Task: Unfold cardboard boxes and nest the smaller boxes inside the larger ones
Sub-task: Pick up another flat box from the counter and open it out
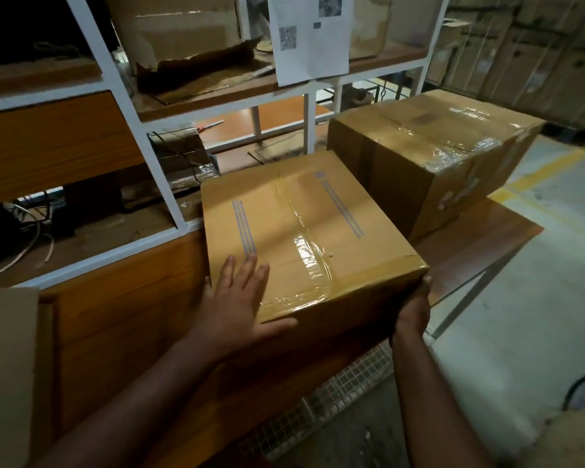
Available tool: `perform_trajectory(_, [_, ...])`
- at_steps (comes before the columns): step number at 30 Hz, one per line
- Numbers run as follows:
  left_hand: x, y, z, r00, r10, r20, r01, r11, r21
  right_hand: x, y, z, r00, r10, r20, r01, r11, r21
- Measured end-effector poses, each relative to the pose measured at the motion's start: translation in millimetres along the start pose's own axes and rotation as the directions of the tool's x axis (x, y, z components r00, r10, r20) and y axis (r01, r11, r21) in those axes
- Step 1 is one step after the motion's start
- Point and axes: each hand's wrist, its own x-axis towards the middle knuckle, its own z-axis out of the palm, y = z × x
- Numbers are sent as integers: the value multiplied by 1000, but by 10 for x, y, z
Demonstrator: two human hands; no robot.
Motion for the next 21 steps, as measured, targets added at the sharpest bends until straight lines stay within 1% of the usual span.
perform_trajectory(1, [0,17,-9,999,-5,32,4,999,44,-10,-27,-7,1000,-3,-8,3,1000,-26])
perform_trajectory(3, [-11,-6,-18,998,-17,61,13,998,59,-109,-125,-42,1000,-8,11,8,1000,5])
perform_trajectory(6, [-99,-189,-16,1000,12,16,-12,1000,15,-391,-253,-48,999,2,32,-5,996,87])
perform_trajectory(7, [-139,-278,-9,1000,31,6,-31,1000,2,-385,-237,-56,1000,-7,5,6,995,98])
perform_trajectory(9, [-203,-469,1,997,67,-28,-69,995,-74,-379,-156,-82,995,82,-49,-73,984,160])
perform_trajectory(10, [-224,-557,1,995,81,-62,-89,988,-127,-381,-109,-92,993,106,-42,-97,979,180])
perform_trajectory(11, [-236,-636,7,991,91,-102,-108,979,-173,-358,-45,-98,993,118,2,-115,970,216])
perform_trajectory(13, [-249,-746,40,982,101,-159,-136,965,-225,-415,16,-65,977,149,151,-189,932,309])
perform_trajectory(15, [-259,-781,63,979,110,-174,-145,969,-199,-485,53,-33,938,162,306,-270,896,353])
perform_trajectory(16, [-260,-777,58,980,110,-166,-137,977,-160,-503,74,-24,920,158,358,-293,884,365])
perform_trajectory(18, [-274,-697,-3,987,107,-124,-119,989,-93,-577,57,-48,895,126,428,-309,868,389])
perform_trajectory(19, [-289,-627,-41,990,101,-98,-109,991,-79,-606,31,-79,896,103,432,-290,873,392])
perform_trajectory(21, [-328,-448,-125,994,94,-50,-98,991,-95,-700,-50,-140,920,1,391,-178,892,416])
